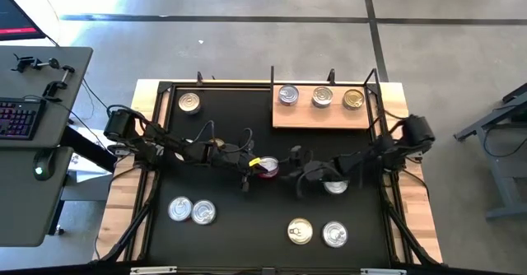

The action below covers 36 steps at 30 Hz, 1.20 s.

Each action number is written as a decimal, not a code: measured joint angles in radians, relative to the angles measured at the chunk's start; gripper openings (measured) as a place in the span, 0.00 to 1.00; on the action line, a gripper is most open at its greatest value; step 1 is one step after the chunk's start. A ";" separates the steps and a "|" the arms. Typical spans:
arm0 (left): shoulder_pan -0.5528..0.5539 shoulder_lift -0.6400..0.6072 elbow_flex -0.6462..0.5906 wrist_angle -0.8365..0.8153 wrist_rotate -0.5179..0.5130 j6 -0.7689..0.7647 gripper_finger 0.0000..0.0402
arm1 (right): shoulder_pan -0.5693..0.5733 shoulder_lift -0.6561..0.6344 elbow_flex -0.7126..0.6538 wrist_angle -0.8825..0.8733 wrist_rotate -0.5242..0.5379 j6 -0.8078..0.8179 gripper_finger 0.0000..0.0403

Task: Stack canned seafood by type on shelf
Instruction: Put the red tuna can on the shelf

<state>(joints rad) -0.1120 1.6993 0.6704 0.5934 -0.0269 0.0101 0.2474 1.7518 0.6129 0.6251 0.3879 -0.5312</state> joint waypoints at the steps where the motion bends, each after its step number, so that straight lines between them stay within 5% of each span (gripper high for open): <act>1: 0.000 0.000 0.000 0.000 0.000 0.000 0.00 | 0.000 0.021 0.020 0.000 0.003 -0.009 0.67; 7: 0.000 0.000 0.000 0.004 -0.002 0.000 0.00 | 0.002 0.083 0.118 -0.026 0.005 -0.028 0.59; 13: 0.001 -0.002 0.000 0.013 -0.020 0.000 0.00 | 0.003 0.074 0.178 -0.168 0.045 0.051 0.29; 17: 0.000 -0.011 0.000 -0.018 -0.095 0.000 0.02 | 0.011 0.068 0.249 -0.369 0.106 0.109 0.29; 22: 0.000 -0.044 0.002 -0.125 -0.178 -0.009 0.06 | 0.047 0.001 0.354 -0.812 0.281 0.234 0.29; 26: 0.003 -0.033 0.002 -0.102 -0.245 -0.027 0.07 | 0.066 -0.081 0.348 -0.998 0.476 0.290 0.29; 33: 0.003 0.017 0.001 0.036 -0.262 -0.052 0.08 | -0.085 -0.192 0.209 -0.860 0.520 0.241 0.29; 36: -0.005 0.027 0.000 0.067 -0.262 -0.053 0.08 | -0.170 -0.189 0.162 -0.646 0.430 0.111 0.29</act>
<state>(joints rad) -0.1166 1.7264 0.6708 0.6599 -0.2890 -0.0433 0.0777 1.5628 0.7748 -0.0210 0.8182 -0.4201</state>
